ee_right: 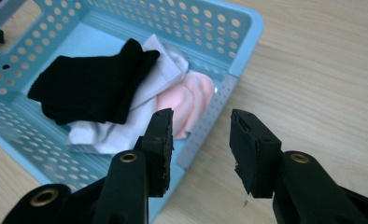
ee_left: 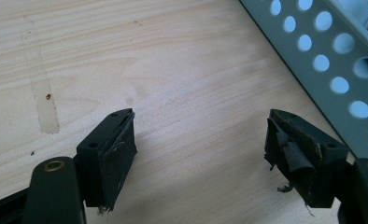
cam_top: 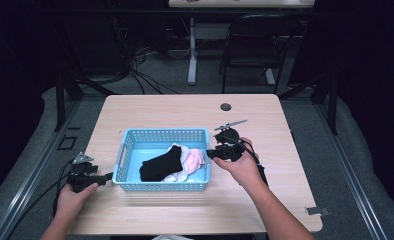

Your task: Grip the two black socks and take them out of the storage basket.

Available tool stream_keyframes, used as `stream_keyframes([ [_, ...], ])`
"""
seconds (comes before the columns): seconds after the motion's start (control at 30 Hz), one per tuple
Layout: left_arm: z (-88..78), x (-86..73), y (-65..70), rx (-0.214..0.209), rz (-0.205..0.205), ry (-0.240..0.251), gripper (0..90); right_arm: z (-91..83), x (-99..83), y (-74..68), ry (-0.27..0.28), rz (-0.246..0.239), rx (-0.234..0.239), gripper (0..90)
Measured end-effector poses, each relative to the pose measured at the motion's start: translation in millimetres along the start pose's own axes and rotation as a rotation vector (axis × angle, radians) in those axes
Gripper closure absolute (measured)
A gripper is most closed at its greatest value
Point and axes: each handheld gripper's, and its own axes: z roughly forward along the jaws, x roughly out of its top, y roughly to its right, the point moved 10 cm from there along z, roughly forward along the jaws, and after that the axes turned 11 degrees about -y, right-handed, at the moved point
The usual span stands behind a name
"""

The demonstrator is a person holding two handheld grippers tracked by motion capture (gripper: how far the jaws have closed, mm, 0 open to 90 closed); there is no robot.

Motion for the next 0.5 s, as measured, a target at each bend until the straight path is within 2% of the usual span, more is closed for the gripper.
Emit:
stream_keyframes([
  [0.3, -0.3, 0.3, 0.1, -0.002, 0.0, 0.002, 24.5, 21.6, 21.4, -13.9, -0.018, 0.013, 0.027, 59.3],
  [0.43, -0.3, 0.2, 0.4, -0.002, -0.001, 0.002, 24.5, 31.2, 29.0, -17.7, -0.031, 0.008, 0.014, 59.9],
  [0.5, -0.3, 0.3, 0.5, -0.002, -0.001, 0.003, 24.5, 36.2, 32.9, -21.2, -0.031, 0.02, 0.024, 60.4],
])
